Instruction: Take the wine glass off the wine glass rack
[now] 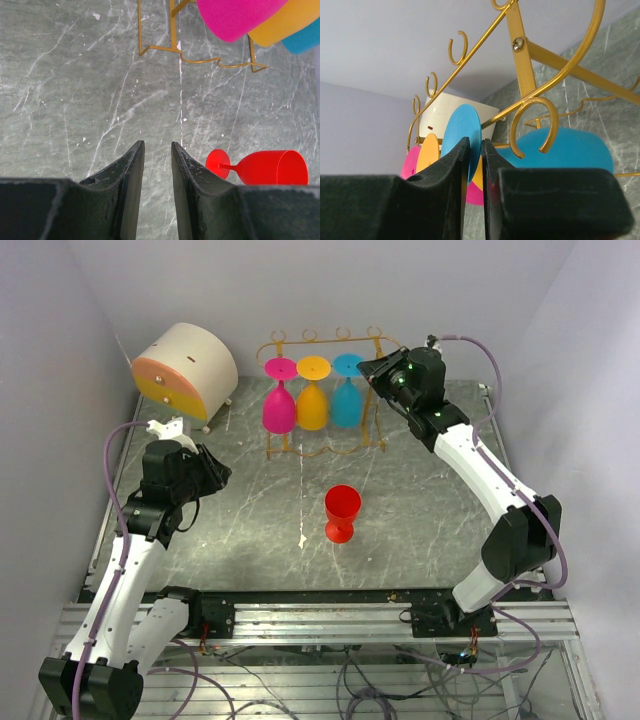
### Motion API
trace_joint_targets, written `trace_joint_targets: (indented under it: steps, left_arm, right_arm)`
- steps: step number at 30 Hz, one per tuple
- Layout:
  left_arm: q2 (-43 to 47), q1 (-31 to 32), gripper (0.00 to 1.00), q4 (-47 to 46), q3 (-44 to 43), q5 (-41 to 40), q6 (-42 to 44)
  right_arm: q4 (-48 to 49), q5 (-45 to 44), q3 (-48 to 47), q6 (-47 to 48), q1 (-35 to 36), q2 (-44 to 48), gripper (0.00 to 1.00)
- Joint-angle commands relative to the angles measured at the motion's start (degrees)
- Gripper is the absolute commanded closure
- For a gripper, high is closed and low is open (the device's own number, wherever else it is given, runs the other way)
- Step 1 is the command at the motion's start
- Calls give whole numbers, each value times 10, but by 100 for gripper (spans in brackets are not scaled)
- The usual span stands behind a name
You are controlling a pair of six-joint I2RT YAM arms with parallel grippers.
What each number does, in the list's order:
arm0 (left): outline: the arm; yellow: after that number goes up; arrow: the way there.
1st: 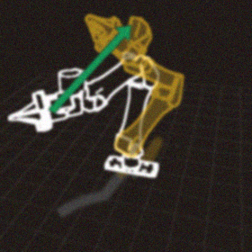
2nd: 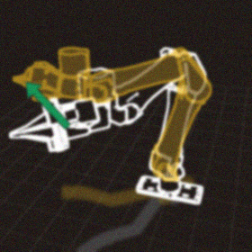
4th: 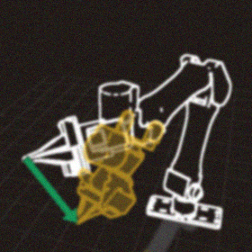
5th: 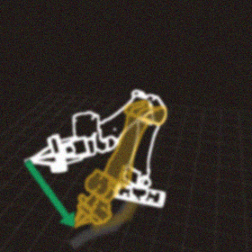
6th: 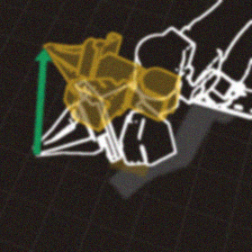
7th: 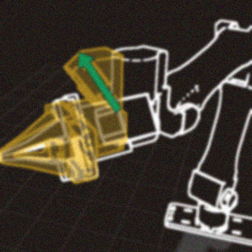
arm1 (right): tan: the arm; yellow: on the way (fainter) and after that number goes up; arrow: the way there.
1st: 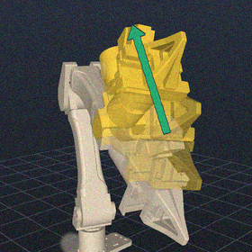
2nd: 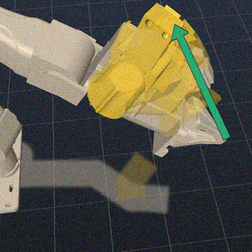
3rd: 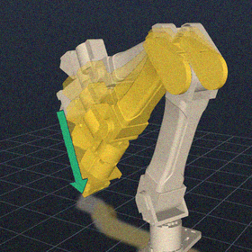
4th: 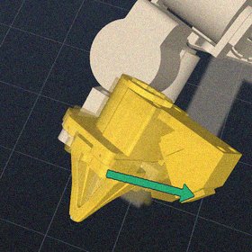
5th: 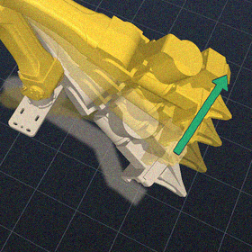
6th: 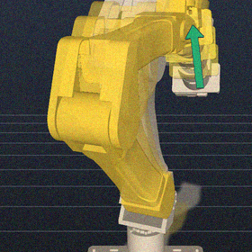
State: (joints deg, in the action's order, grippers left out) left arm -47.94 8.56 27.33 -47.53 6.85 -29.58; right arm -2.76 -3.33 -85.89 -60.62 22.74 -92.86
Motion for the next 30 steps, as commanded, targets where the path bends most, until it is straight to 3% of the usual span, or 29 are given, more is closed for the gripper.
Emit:
trace_joint_targets:
  steps: [1, 7, 20, 30]
  left_arm:
    - [0, 1, 61, -10, -8, 9, 0]
    - [-3, 1, 61, -11, -8, 11, 0]
    - [1, 1, 61, -10, -9, 9, -2]
    - [1, 1, 61, -11, -8, 8, -2]
  right_arm:
    - [18, -18, 13, 10, 3, 20, 87]
    - [36, -15, 26, 6, 3, 29, 100]
    - [123, 4, 96, -49, 1, 69, 100]
    - [133, 20, 107, -47, 1, 89, 100]
